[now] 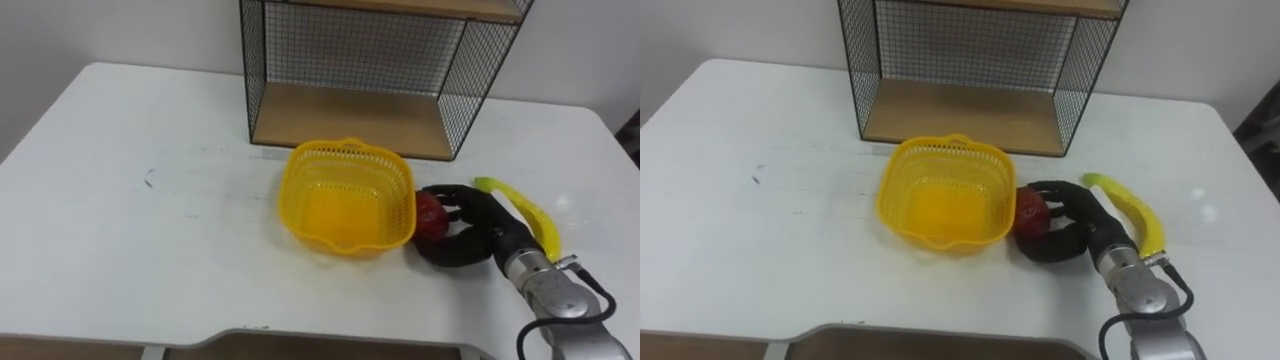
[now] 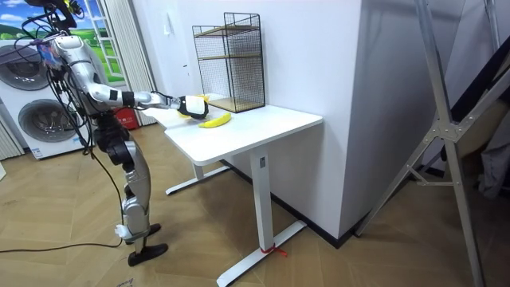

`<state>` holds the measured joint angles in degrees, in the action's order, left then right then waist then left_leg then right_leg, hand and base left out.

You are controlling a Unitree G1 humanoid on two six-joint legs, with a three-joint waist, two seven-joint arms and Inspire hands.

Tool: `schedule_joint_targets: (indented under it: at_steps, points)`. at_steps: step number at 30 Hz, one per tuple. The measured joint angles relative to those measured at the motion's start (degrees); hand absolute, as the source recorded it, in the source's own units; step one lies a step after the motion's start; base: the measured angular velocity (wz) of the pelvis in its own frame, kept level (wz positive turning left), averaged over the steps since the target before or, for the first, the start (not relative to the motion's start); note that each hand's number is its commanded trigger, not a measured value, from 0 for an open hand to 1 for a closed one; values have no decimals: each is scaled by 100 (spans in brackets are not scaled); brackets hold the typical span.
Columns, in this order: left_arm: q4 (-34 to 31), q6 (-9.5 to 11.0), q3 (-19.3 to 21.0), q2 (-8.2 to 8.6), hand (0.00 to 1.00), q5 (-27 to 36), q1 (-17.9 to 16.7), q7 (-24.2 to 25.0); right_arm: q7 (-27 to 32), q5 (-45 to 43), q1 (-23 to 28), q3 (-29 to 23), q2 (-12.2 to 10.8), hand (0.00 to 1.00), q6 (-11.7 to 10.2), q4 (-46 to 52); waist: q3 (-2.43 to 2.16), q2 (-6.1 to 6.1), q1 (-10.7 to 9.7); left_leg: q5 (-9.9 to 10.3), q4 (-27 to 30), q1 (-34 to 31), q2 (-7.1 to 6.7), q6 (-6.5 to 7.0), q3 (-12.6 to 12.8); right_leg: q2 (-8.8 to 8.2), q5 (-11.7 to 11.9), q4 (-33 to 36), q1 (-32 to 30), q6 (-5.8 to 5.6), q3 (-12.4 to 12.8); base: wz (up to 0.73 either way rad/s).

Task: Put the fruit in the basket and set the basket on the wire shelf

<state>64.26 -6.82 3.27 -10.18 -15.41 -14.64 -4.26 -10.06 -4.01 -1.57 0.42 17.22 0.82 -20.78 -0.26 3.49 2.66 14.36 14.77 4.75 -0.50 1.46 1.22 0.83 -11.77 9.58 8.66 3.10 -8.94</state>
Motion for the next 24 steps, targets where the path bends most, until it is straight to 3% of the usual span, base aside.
schedule_joint_targets:
  at_steps: [5,16,24]
  points:
    - [-1,12,92,16,0,-1,-53,0,16,322,1,-35,-4,100,11,-108,-1,38,-60,-2,-15,88,-10,3,11,-20,-15,-5,36,-21,13,0]
    - [-12,136,298,13,0,-5,-131,-1,535,853,39,-613,-2,100,7,-116,13,82,-70,-25,-118,193,-20,44,54,-59,-24,5,31,-56,90,-3]
    - [-14,227,336,14,0,-4,-88,-1,747,873,35,-634,1,100,4,-104,21,75,-63,-25,-127,193,-17,44,89,-56,-24,8,21,-56,95,0]
